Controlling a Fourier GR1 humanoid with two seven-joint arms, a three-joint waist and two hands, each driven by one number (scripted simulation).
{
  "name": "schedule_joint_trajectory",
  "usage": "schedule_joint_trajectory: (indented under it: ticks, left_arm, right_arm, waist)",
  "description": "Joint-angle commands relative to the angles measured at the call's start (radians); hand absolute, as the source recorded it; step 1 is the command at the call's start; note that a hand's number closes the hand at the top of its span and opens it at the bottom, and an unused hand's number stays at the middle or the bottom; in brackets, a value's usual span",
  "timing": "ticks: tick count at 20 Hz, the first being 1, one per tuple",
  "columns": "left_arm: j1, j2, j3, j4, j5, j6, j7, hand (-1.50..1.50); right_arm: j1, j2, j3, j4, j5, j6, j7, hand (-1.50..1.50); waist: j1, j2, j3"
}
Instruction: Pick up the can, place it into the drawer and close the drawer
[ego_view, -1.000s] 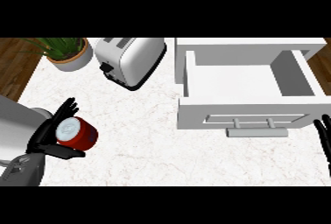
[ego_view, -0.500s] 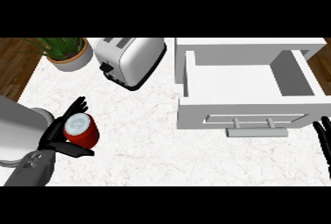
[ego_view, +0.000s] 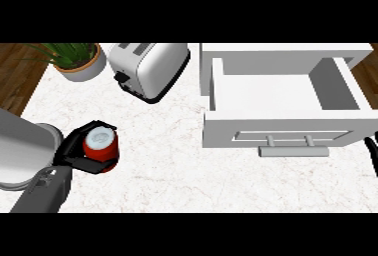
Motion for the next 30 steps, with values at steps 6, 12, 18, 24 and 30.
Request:
schedule_joint_trajectory:
  ticks: [6, 12, 18, 24, 30]
  left_arm:
    - [0.099, -0.045, -0.035, -0.225, 0.069, -0.095, 0.074, 1.5]
    - [0.085, -0.139, 0.143, -0.274, 0.178, 0.286, 0.203, 1.5]
    - [0.173, -0.228, 0.032, -0.662, 0.185, 0.343, 0.395, 1.5]
    - [0.153, -0.287, -0.102, -0.873, 0.128, 0.46, 0.56, 1.5]
    - [-0.011, -0.288, -0.205, -0.941, 0.106, 0.579, 0.748, 1.5]
  right_arm:
    - [0.018, -0.007, -0.053, 0.038, -0.038, 0.03, -0.06, -1.5]
    - [0.066, 0.022, -0.012, -0.043, -0.017, 0.018, -0.02, -1.5]
    - [-0.004, -0.025, -0.049, -0.074, -0.059, 0.001, 0.085, -1.5]
    - [0.04, -0.003, -0.05, -0.047, -0.056, 0.02, -0.005, -1.5]
    - [0.005, -0.01, -0.052, -0.028, -0.053, 0.012, 0.022, -1.5]
  waist:
    - [0.007, -0.002, 0.0]
    - [0.015, -0.008, 0.001]
    - [0.015, -0.004, 0.0]
    - [0.01, -0.005, 0.0]
    - [0.002, -0.002, 0.0]
